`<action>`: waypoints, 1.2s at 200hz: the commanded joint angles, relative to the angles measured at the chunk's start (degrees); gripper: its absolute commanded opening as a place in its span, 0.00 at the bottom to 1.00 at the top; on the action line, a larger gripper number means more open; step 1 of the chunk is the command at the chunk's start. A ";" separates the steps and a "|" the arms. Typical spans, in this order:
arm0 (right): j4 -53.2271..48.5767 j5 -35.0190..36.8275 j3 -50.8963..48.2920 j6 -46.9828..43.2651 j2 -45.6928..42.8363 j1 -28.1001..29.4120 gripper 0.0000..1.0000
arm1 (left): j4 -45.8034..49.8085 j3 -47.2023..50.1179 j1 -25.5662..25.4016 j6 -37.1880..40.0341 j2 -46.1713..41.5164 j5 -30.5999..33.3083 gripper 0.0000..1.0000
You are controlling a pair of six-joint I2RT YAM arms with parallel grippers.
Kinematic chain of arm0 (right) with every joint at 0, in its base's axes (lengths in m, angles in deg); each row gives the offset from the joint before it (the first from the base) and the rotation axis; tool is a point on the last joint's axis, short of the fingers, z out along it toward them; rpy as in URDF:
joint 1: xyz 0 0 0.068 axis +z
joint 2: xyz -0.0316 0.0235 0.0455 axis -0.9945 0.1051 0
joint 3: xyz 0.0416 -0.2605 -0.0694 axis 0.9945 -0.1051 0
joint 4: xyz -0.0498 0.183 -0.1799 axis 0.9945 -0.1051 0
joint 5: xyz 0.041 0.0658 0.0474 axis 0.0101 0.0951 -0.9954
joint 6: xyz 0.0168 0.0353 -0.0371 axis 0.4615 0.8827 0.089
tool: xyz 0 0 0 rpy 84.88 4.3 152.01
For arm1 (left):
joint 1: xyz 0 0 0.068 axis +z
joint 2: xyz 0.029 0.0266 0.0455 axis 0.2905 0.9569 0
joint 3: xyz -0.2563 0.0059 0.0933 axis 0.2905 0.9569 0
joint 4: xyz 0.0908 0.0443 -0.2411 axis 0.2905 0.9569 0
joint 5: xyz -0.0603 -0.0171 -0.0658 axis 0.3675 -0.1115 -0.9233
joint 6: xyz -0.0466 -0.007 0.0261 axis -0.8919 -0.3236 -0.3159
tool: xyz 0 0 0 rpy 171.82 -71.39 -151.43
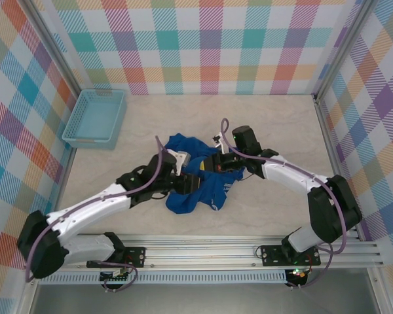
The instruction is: Fold the inside-out t-shirt
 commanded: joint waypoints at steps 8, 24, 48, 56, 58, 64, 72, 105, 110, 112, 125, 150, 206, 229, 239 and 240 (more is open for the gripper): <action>-1.41 -0.32 1.64 -0.42 -2.29 0.07 0.00 | -0.14 -2.14 -0.36 5.27 3.79 10.70 0.58; -1.84 -0.89 1.45 -1.57 -2.76 0.09 0.00 | -3.17 -2.80 -0.27 6.21 7.27 10.76 0.58; -2.21 -3.96 0.71 -6.05 -3.93 0.09 0.00 | -9.07 -4.01 1.54 6.02 12.89 7.13 0.54; -1.99 -5.61 0.48 -7.67 -4.40 0.09 0.00 | -10.51 -5.30 2.16 6.07 15.21 5.34 0.53; -2.17 -5.84 0.52 -8.14 -4.51 0.09 0.00 | -10.72 -5.65 2.28 6.26 15.91 4.68 0.52; -3.01 -6.40 0.71 -9.92 -5.05 0.09 0.00 | -11.33 -6.77 2.54 6.57 17.66 3.28 0.48; -5.67 -5.65 1.06 -12.63 -6.08 0.09 0.00 | -11.92 -7.84 3.20 6.41 19.60 1.09 0.36; -21.15 16.73 3.05 -21.37 -10.47 -0.50 0.00 | -15.34 -5.09 8.87 3.32 15.03 -19.58 0.01; -22.58 20.76 3.19 -21.79 -10.86 -0.52 0.00 | -16.52 -3.99 9.66 2.59 13.42 -24.14 0.00; -22.90 22.37 3.20 -22.04 -11.04 -0.52 0.00 | -16.90 -3.52 10.03 2.29 12.74 -25.76 0.00; -24.29 29.32 3.29 -23.75 -11.66 -0.45 0.01 | -19.92 -0.48 11.31 -0.80 8.19 -32.55 0.00; -24.38 36.38 3.36 -24.55 -11.93 -0.27 0.14 | -27.57 4.91 12.24 -7.38 0.51 -39.88 0.00; -30.65 43.52 5.84 -26.00 -15.28 2.66 0.41 | -33.35 6.61 12.67 -14.98 -3.88 -40.46 0.00; -30.96 41.29 3.89 -27.68 -21.31 4.92 0.45 | -28.86 4.56 12.82 -15.71 -2.36 -37.75 0.00; -29.20 37.51 1.65 -28.92 -24.60 5.97 0.43 | -28.92 4.39 12.91 -16.82 -1.95 -37.18 0.00; -29.06 37.18 1.46 -29.02 -24.99 6.11 0.43 | -28.94 4.34 12.92 -16.97 -1.85 -37.14 0.00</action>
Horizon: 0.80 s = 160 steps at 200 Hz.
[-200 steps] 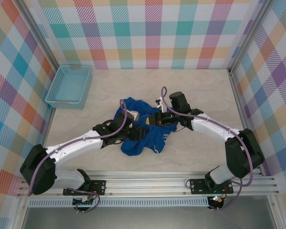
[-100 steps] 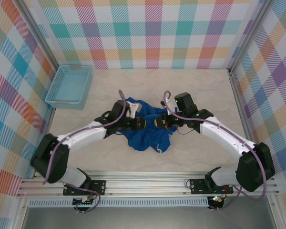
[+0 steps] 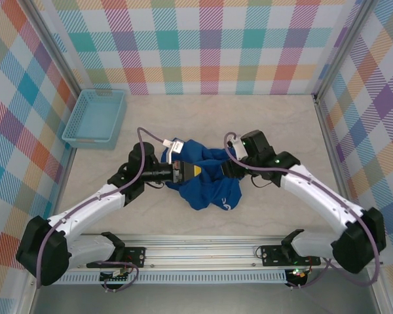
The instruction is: Fold the inside-out t-shirt
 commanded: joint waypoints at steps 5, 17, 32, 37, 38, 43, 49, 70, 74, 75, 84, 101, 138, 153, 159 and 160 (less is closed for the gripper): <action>0.75 -4.80 -2.97 -4.00 -8.69 2.72 0.42 | 0.55 -2.55 0.76 -3.66 1.24 0.66 0.00; 3.28 -7.72 -5.62 -5.08 -11.73 4.65 0.41 | 0.55 -2.73 0.76 -3.88 1.41 0.83 0.00; 7.32 -11.21 -8.44 -6.28 -13.69 7.23 0.40 | 0.96 -3.01 0.78 -3.84 1.56 1.26 0.00; 8.91 -12.68 -9.08 -6.54 -13.59 8.08 0.39 | 1.06 -3.11 0.76 -3.93 1.58 1.26 0.00; 9.17 -12.90 -9.19 -6.55 -13.55 8.28 0.39 | 1.07 -3.16 0.76 -3.95 1.55 1.30 0.00; 10.57 -14.14 -9.64 -6.56 -13.00 8.99 0.38 | 1.16 -3.25 0.84 -3.97 1.61 1.26 0.00; 12.27 -15.49 -10.11 -6.35 -11.71 9.78 0.35 | 1.27 -3.25 0.83 -3.97 1.55 1.25 0.00; 18.95 -20.73 -11.42 -4.81 -5.33 12.14 0.30 | 2.20 -3.56 0.84 -3.88 1.01 1.76 0.00; 20.27 -21.05 -11.81 -4.43 -4.34 12.61 0.30 | 2.42 -3.67 0.84 -3.95 0.92 1.70 0.00; 20.57 -21.08 -11.88 -4.35 -4.05 12.74 0.30 | 2.45 -3.75 0.84 -3.95 0.87 1.70 0.00; 23.02 -19.96 -12.52 -2.96 -1.87 13.30 0.29 | 2.96 -4.04 0.84 -3.87 0.71 1.51 0.00; 25.92 -15.00 -13.38 -1.22 1.44 13.25 0.27 | 3.75 -4.44 0.84 -3.57 0.25 1.34 0.00; 31.98 -4.74 -15.39 0.50 5.12 11.37 0.25 | 5.39 -4.88 0.93 -2.72 -1.09 1.04 0.00; 33.96 -5.11 -15.42 1.00 6.19 10.28 0.24 | 5.88 -4.87 0.98 -2.46 -1.37 1.09 0.00; 34.53 -4.74 -15.46 0.86 6.40 9.95 0.25 | 5.86 -4.88 0.93 -2.42 -1.53 1.08 0.00; 34.60 -4.71 -15.46 0.88 6.42 9.92 0.25 | 5.89 -4.84 0.93 -2.44 -1.54 1.12 0.00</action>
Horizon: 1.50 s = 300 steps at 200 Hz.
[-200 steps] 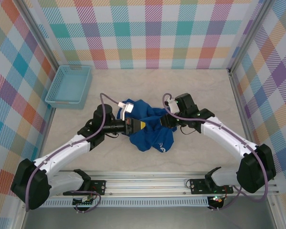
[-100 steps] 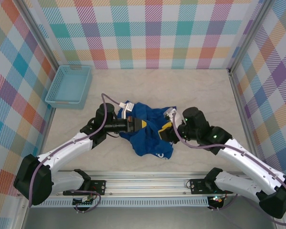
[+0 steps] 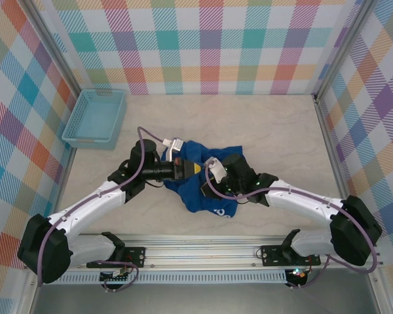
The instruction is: Fold the inside-out t-shirt
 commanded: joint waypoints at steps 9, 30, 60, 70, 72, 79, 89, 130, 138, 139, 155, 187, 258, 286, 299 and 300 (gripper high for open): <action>7.71 3.00 -0.51 1.40 1.23 -1.80 0.26 | 0.39 -1.94 0.65 0.93 -2.43 -0.58 0.00; 8.46 3.08 -0.60 1.06 1.98 -2.51 0.31 | 0.38 -1.82 0.60 0.99 -2.60 -0.58 0.00; 10.78 0.94 -0.16 1.03 4.23 -2.60 0.35 | 0.13 -1.78 0.62 1.16 -2.35 -0.85 0.00; 10.84 -0.62 0.45 0.79 5.00 -2.60 0.23 | 0.27 -1.93 0.61 1.24 -2.45 -0.66 0.00; 10.78 -0.89 0.59 0.73 5.08 -2.60 0.20 | 0.36 -1.93 0.60 1.27 -2.50 -0.56 0.00; 9.89 -1.86 1.08 0.48 5.15 -2.59 0.11 | 1.05 -2.01 0.60 1.71 -2.56 0.17 0.00; 8.06 -3.11 1.34 0.04 4.04 -2.62 0.02 | 2.87 -2.17 0.76 2.51 -2.99 2.02 0.00; -6.92 -15.05 4.22 -1.27 -6.30 -5.84 0.00 | 19.76 -4.85 1.37 9.22 -4.06 27.60 0.00; -9.34 -17.61 5.35 -0.68 -7.62 -6.77 0.00 | 21.02 -4.91 1.40 10.43 -3.55 31.67 0.00; -9.46 -17.97 5.45 -0.57 -7.76 -6.92 0.00 | 20.99 -4.87 1.40 10.64 -3.47 31.94 0.00; -8.57 -23.73 6.88 3.36 -8.95 -8.97 0.00 | 20.20 -4.98 1.44 13.52 -1.68 33.60 0.00; -0.74 -28.28 9.31 13.05 -5.68 -10.72 0.00 | 17.82 -5.00 0.79 19.74 1.95 31.86 0.02; -5.63 -21.42 16.45 19.28 1.79 -11.56 0.00 | 36.77 -9.00 -1.80 17.16 1.73 57.07 0.45; -2.19 -22.70 15.85 22.51 3.75 -11.61 0.00 | 22.76 -1.81 -3.71 15.40 -9.81 38.18 0.53; -1.44 -23.04 16.09 23.12 4.44 -11.57 0.00 | 14.25 0.62 -4.22 13.36 -11.66 28.70 0.53; -1.42 -23.05 16.10 23.20 4.42 -11.57 0.00 | 13.74 0.70 -4.31 13.29 -11.66 28.12 0.53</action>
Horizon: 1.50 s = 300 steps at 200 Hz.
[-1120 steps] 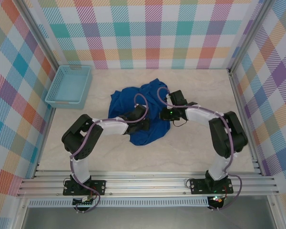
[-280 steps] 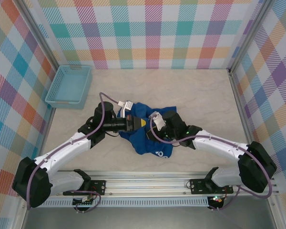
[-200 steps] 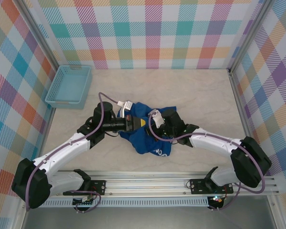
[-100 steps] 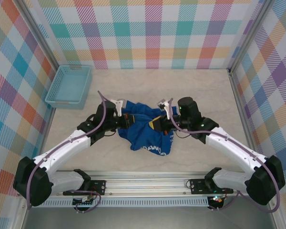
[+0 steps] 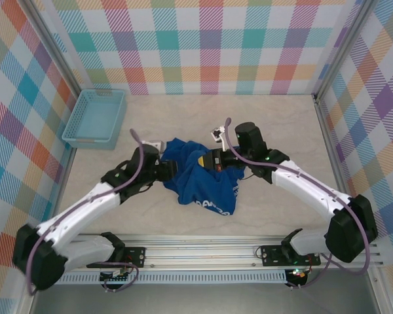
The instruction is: Fold the inside-out t-shirt
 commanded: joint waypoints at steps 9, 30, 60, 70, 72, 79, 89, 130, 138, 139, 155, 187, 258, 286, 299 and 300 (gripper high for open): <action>2.37 -0.79 1.00 3.67 1.77 -0.41 0.00 | -16.01 3.55 -2.15 -3.41 -3.85 -19.62 0.54; 3.45 -1.87 1.00 4.78 2.03 -0.47 0.00 | -14.27 0.90 -3.75 -0.91 1.18 -20.28 0.54; 2.69 -1.24 1.09 4.88 0.47 -0.52 0.00 | -15.88 0.40 -4.05 0.69 7.37 -21.27 0.43; 2.36 -1.04 1.09 4.69 -0.17 -0.56 0.00 | -16.42 0.41 -4.05 0.86 8.60 -21.33 0.36; 2.34 -1.04 1.09 4.66 -0.28 -0.63 0.00 | -16.41 0.34 -4.05 0.93 8.88 -21.19 0.34; 2.03 -0.91 1.09 4.62 -0.60 -0.78 0.00 | -16.13 0.12 -4.04 1.24 9.60 -20.72 0.27; 1.60 -1.04 1.25 4.46 -1.05 -1.14 0.00 | -15.44 -0.11 -4.05 1.68 10.32 -20.05 0.14; -0.78 -1.98 2.40 3.07 -3.69 -4.16 0.00 | -8.82 1.71 -3.57 1.69 9.56 -9.83 0.00; -1.44 -2.48 2.95 2.38 -3.83 -4.30 0.00 | -6.75 1.92 -3.17 1.12 9.71 -6.58 0.00; -1.53 -2.55 3.07 2.31 -3.86 -4.32 0.00 | -6.48 1.95 -3.13 1.01 9.76 -6.16 0.00; -2.04 -4.15 3.90 1.68 -3.83 -4.34 0.00 | -0.33 1.35 -2.36 -1.33 10.90 1.72 0.00; 0.45 -6.48 3.64 3.15 -3.41 -4.34 0.00 | 2.31 0.05 -1.74 0.22 13.52 3.18 0.10; 7.05 -5.41 2.36 8.47 0.44 -4.19 0.00 | -7.13 1.69 -1.94 7.37 5.08 -13.93 0.48; 6.85 -5.88 3.09 8.31 1.36 -3.84 0.00 | -9.62 1.63 -2.28 7.84 0.18 -14.56 0.59; 6.99 -6.42 3.02 8.45 1.65 -3.74 0.00 | -12.78 1.36 -2.63 6.80 -0.68 -15.51 0.65; 7.04 -6.54 3.02 8.47 1.65 -3.74 0.00 | -12.97 1.37 -2.64 6.71 -0.70 -15.50 0.66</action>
